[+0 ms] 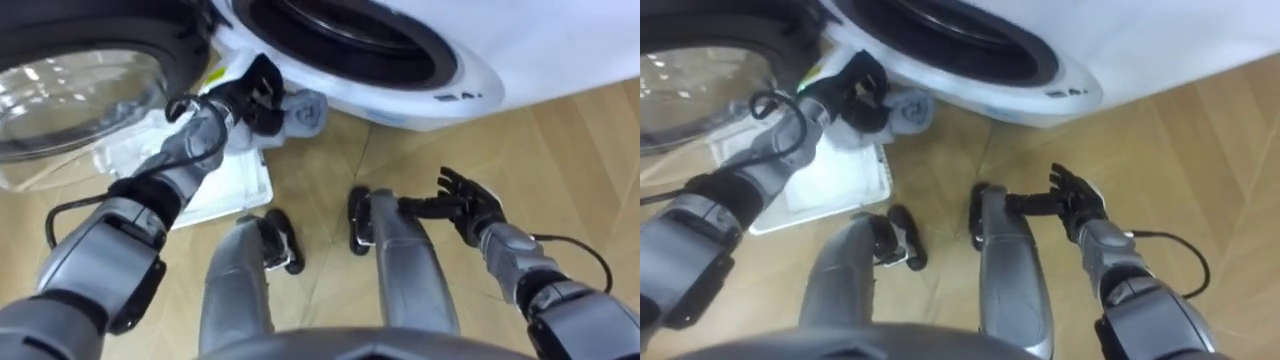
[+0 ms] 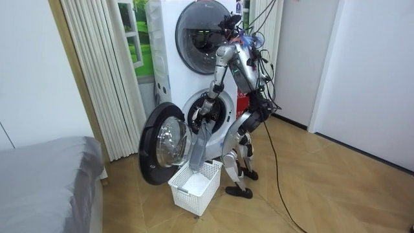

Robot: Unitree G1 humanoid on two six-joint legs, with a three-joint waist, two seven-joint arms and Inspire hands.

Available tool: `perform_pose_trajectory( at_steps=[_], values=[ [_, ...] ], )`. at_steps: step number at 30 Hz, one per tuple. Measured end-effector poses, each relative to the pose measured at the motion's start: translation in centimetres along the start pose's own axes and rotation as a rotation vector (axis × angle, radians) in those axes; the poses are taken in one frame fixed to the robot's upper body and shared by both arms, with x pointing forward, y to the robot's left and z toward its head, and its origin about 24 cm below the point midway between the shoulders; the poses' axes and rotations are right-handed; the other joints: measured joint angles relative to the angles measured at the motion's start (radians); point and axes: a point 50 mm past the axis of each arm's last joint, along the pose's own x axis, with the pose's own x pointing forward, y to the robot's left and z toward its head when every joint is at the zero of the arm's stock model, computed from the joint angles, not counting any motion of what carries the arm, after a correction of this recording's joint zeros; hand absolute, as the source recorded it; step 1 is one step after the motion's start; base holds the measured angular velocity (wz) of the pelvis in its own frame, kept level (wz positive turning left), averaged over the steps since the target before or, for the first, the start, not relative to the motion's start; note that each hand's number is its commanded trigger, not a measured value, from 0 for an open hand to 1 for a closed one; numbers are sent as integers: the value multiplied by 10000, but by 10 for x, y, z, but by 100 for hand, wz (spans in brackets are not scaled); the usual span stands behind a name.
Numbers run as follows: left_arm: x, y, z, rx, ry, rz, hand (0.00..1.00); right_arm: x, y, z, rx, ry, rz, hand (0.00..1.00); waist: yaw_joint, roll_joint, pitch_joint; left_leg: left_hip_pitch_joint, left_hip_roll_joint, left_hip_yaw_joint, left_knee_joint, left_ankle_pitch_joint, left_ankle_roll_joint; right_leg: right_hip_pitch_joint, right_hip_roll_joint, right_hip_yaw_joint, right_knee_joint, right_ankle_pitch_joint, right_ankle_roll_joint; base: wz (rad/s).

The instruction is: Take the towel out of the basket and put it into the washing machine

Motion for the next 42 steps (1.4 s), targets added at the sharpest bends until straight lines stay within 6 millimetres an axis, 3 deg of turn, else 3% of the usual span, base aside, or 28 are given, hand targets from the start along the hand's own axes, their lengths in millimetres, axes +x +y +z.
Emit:
perform_pose_trajectory(
  at_steps=[5,11,16,22,28,42],
  values=[
    [-3,-5,-2,-1763,229,217,100,1,3,2,-518,-7,188,0,76,1,-8,410,-1,-61,-232,33,-33,502,-3,-189,-319,17,-10,3],
    [-10,-14,-7,-5349,588,-52,100,2,12,2,-696,-58,368,0,261,-13,-45,592,-104,-104,-478,123,-92,665,-69,-264,-450,31,-11,4],
    [-20,-31,-11,-9188,658,-731,100,1,20,-3,-782,-38,652,0,278,-35,-196,837,-139,-149,-552,137,-92,952,-91,-368,-495,31,-12,5],
    [-32,-53,-16,-12307,790,-1653,100,0,31,-12,-1022,236,1018,0,274,-186,-355,1207,-130,-243,-692,199,-73,1462,-42,-502,-832,104,46,4],
    [-37,-61,-7,-14387,239,-2302,100,-1,35,-17,-1132,426,1220,0,395,-200,-371,1395,-120,-231,-1085,457,-50,1702,110,-506,-1365,471,38,-2],
    [-37,-74,8,-16553,-256,-3527,100,0,39,-12,-1190,449,1420,0,525,-212,-371,1123,-43,-133,-1121,463,-69,1375,112,-489,-1375,501,-16,-2]
  ],
)
